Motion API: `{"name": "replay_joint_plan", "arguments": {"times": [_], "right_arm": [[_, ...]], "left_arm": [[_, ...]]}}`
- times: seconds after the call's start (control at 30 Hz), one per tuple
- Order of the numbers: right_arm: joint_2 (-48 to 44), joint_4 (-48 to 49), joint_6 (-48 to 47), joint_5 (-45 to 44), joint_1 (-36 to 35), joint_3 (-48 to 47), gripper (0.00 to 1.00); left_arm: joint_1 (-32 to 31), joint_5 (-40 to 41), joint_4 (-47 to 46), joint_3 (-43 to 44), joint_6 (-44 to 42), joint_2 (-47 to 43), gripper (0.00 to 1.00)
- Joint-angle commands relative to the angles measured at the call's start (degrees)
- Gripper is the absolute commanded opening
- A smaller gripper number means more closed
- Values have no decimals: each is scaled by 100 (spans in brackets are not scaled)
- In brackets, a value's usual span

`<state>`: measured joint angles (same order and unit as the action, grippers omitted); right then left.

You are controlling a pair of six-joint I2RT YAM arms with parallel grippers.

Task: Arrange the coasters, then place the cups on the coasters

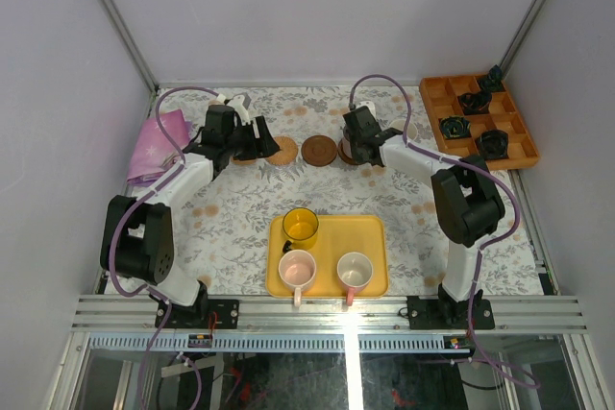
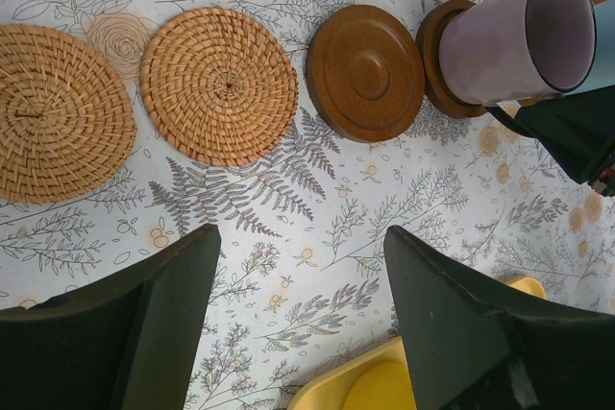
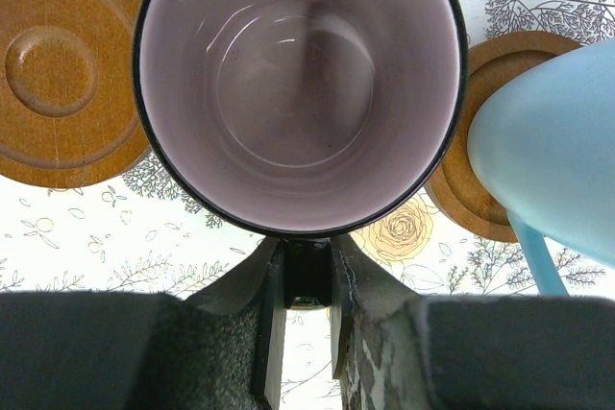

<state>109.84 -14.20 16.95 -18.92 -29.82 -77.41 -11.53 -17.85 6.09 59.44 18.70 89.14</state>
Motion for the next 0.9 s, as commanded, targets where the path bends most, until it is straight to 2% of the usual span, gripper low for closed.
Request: {"name": "replay_joint_plan", "arguments": {"times": [0.0, 0.5, 0.87], "right_arm": [[-113, 255, 166, -151, 27, 86, 0], [-370, 80, 286, -105, 29, 336, 0], [-391, -295, 335, -133, 29, 125, 0]], "left_arm": [[18, -75, -119, 156, -16, 64, 69], [26, -60, -167, 59, 16, -9, 69], [20, -65, -160, 111, 1, 77, 69]]}}
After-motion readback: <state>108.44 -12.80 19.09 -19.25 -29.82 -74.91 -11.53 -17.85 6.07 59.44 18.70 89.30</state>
